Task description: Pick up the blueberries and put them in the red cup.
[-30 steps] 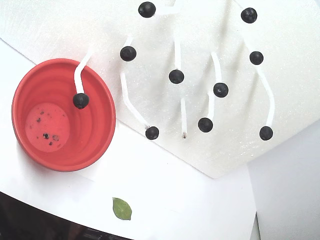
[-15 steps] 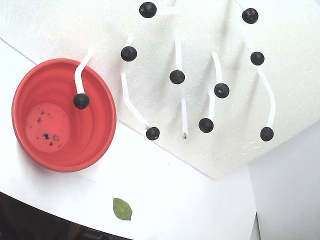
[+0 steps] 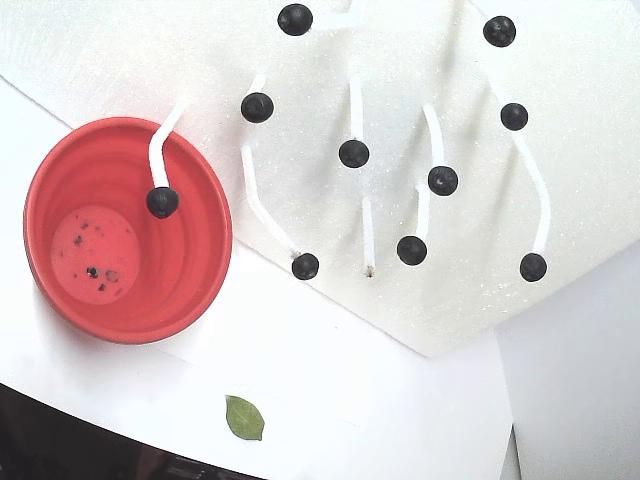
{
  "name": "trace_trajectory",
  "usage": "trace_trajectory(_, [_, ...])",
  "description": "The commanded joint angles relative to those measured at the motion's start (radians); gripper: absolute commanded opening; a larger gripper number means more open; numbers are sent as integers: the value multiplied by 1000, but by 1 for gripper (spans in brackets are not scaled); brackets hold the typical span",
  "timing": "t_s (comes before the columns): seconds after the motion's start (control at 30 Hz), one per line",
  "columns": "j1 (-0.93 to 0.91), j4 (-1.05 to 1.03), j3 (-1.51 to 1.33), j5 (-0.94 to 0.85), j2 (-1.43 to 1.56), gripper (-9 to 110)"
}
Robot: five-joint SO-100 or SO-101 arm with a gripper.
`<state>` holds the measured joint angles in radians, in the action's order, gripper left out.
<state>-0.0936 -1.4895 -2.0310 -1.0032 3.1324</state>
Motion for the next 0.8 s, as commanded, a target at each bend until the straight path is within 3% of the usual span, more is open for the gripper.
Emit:
trace_trajectory(0.0, [-26, 54, -9, -77, -43, 13])
trace_trajectory(0.77, [-138, 391, -130, -411, -239, 14])
